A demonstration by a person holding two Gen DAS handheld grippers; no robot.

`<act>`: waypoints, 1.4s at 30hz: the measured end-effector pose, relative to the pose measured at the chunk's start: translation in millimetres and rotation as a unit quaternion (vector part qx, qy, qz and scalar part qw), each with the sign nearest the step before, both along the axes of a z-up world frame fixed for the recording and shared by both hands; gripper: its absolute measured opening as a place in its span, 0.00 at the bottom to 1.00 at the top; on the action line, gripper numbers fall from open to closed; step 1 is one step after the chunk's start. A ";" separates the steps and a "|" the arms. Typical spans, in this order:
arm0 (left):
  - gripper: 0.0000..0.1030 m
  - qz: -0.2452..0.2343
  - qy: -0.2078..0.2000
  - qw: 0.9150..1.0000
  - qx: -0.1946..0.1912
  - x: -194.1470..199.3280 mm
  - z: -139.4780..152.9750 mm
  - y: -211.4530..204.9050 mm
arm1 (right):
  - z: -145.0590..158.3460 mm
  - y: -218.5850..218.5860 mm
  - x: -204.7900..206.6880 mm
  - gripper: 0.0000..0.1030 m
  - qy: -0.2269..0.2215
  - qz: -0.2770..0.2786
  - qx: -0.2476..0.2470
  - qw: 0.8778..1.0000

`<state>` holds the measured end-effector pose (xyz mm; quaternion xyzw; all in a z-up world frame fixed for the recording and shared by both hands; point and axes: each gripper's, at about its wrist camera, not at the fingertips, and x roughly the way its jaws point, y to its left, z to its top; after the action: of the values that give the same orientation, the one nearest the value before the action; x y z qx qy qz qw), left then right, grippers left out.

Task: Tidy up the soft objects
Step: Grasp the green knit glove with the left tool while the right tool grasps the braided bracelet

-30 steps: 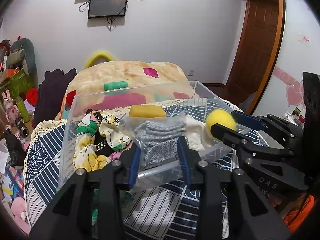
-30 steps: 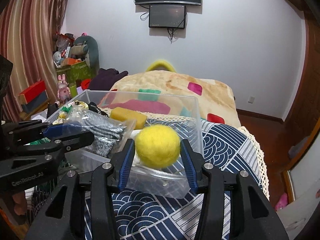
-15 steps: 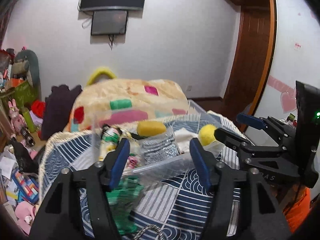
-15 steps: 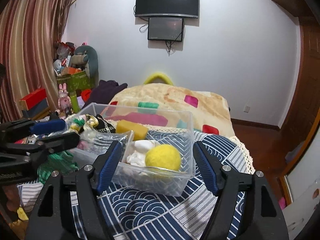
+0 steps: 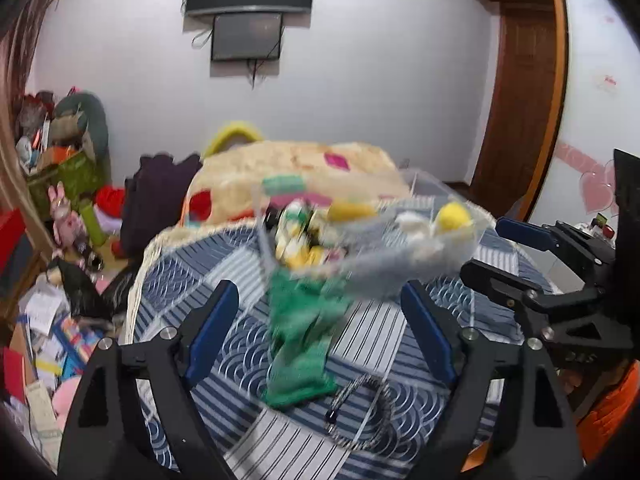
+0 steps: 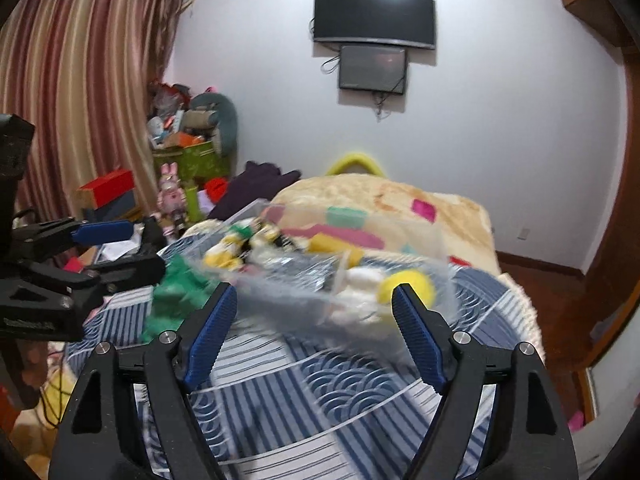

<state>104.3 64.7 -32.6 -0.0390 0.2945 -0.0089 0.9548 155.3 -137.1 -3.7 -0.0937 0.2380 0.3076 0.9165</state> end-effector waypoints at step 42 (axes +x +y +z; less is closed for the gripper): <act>0.33 0.037 0.069 0.996 -0.032 27.7 -71.1 0.9 | -54.5 7.6 -4.2 0.06 0.092 0.027 -0.016 0.995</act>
<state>132.0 65.6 -103.7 -0.0811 0.3580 0.0200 0.9300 151.1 -129.5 -58.2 -0.0863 0.3234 0.3358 0.8805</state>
